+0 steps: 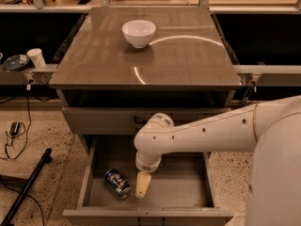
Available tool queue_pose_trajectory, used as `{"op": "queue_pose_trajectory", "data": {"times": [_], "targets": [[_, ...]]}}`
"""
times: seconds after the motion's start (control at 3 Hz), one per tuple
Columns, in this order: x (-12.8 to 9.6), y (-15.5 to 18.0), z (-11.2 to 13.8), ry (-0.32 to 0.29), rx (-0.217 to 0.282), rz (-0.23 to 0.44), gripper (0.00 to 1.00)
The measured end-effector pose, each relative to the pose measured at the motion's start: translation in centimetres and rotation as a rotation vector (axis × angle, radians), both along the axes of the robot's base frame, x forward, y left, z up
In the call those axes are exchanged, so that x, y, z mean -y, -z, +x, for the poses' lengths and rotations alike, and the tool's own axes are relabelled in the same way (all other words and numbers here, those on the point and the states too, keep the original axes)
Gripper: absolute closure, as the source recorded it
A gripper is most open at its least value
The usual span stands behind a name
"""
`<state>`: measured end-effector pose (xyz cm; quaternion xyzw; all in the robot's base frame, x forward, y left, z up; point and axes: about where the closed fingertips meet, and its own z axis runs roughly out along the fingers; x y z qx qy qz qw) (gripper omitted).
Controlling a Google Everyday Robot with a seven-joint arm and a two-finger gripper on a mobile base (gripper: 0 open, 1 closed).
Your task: Pick pepsi can from middle drawer and place on counter
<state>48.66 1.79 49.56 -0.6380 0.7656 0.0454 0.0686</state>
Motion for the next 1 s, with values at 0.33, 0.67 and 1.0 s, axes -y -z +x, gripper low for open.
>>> {"op": "queue_pose_trajectory", "data": {"times": [0.33,0.67,1.0], "targets": [[-2.5,0.1,0.5,-0.044,0.008,0.007,0.0],[-4.0,0.1,0.8,-0.069,0.011,0.013,0.0],[-5.5,0.3,0.9,-0.097,0.012,0.015,0.0]]}}
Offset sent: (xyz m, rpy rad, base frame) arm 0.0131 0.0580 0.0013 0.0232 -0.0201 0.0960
